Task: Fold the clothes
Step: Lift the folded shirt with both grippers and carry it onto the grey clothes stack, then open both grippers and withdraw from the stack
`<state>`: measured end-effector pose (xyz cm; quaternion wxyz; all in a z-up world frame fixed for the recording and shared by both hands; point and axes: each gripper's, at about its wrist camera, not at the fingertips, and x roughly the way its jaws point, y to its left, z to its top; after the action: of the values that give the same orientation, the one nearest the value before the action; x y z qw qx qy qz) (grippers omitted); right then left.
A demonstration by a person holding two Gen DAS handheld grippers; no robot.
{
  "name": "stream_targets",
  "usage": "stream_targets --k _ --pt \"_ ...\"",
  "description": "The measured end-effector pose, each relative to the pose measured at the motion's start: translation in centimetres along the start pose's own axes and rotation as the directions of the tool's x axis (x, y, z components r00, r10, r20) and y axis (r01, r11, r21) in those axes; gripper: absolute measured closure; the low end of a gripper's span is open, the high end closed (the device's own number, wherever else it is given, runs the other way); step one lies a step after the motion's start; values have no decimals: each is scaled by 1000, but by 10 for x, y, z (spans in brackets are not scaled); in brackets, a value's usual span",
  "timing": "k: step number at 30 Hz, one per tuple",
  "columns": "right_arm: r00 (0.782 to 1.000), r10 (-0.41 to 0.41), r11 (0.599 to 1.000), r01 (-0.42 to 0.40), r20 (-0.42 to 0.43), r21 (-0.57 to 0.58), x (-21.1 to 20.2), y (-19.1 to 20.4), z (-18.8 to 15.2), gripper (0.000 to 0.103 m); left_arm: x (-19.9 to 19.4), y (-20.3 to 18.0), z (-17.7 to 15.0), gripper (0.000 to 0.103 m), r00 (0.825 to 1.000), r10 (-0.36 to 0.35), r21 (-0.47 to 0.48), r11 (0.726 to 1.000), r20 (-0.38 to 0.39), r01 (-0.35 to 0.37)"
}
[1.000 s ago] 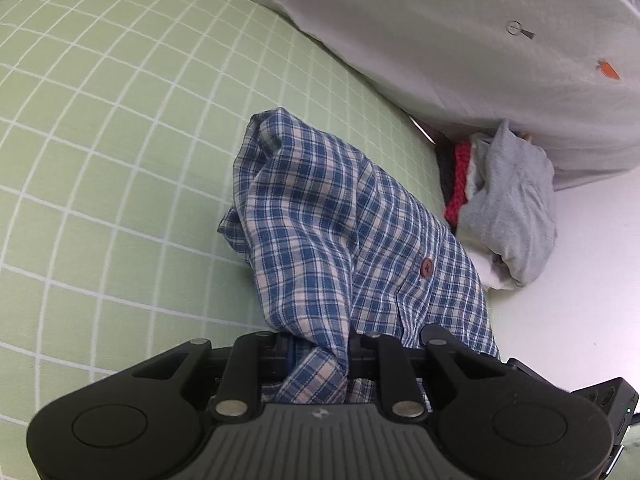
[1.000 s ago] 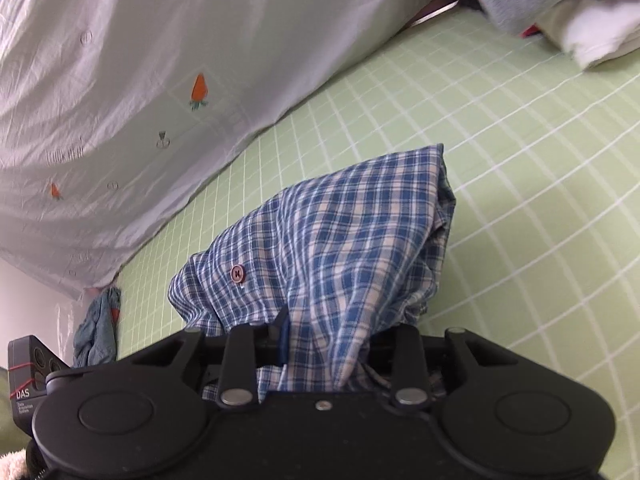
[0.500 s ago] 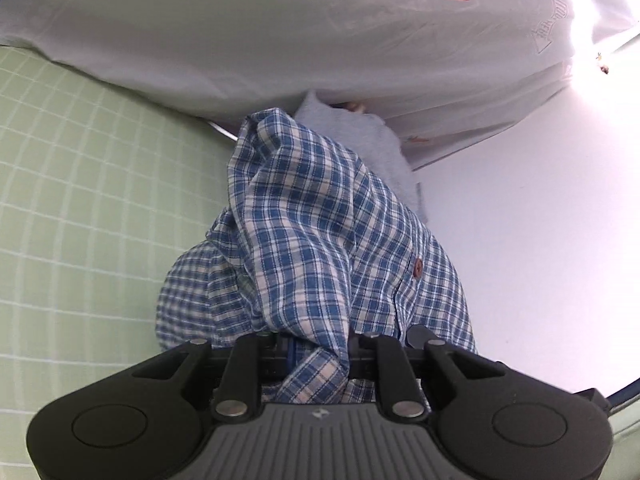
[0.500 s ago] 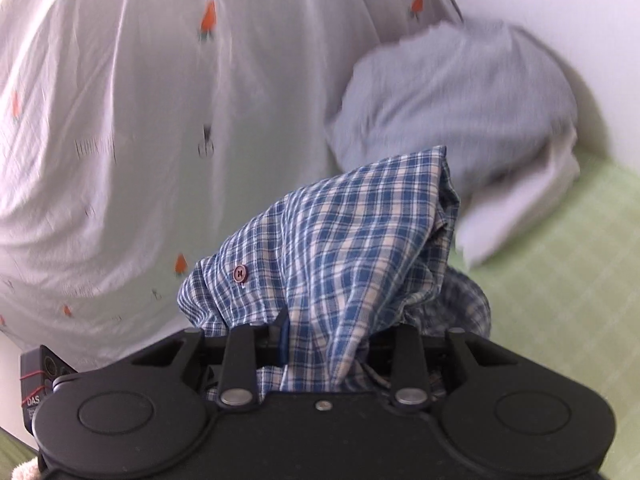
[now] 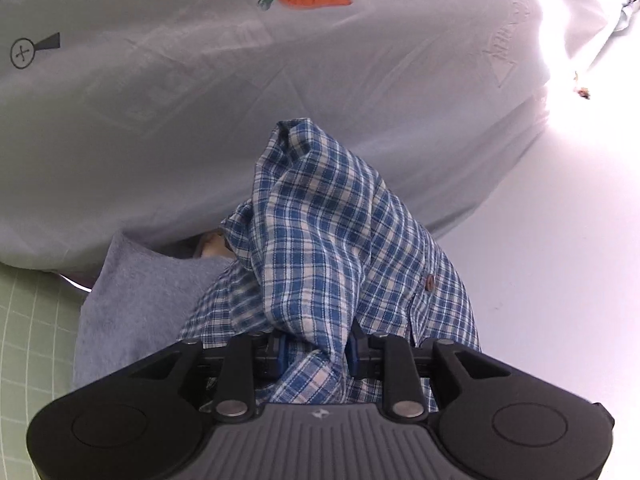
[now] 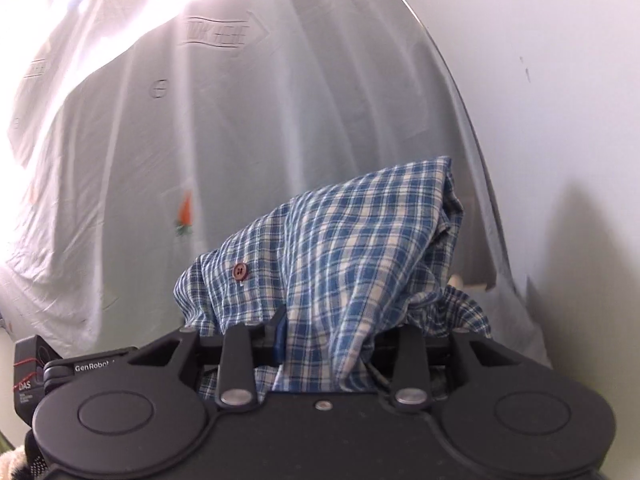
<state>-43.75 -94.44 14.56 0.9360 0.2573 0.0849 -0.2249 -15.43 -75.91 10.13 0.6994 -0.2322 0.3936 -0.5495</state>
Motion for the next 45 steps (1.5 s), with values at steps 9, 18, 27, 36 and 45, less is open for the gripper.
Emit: stream_targets --k 9,18,27,36,45 --pt "957 -284 958 280 -58 -64 143 -75 -53 29 105 66 0 63 963 258 86 964 -81 -251" --pt "938 -341 936 332 -69 -117 146 -68 -50 17 92 62 3 23 924 375 174 917 -78 -358" --pt "904 -428 882 419 3 -216 35 -4 -77 3 -30 22 -61 3 929 368 348 865 45 -360" --pt "886 -460 878 442 -63 -183 -84 35 -154 3 -126 7 -134 0 890 451 374 815 68 -442" --pt "844 -520 851 500 -130 -160 -157 43 -214 4 -167 -3 -192 0 873 484 483 753 54 -447"
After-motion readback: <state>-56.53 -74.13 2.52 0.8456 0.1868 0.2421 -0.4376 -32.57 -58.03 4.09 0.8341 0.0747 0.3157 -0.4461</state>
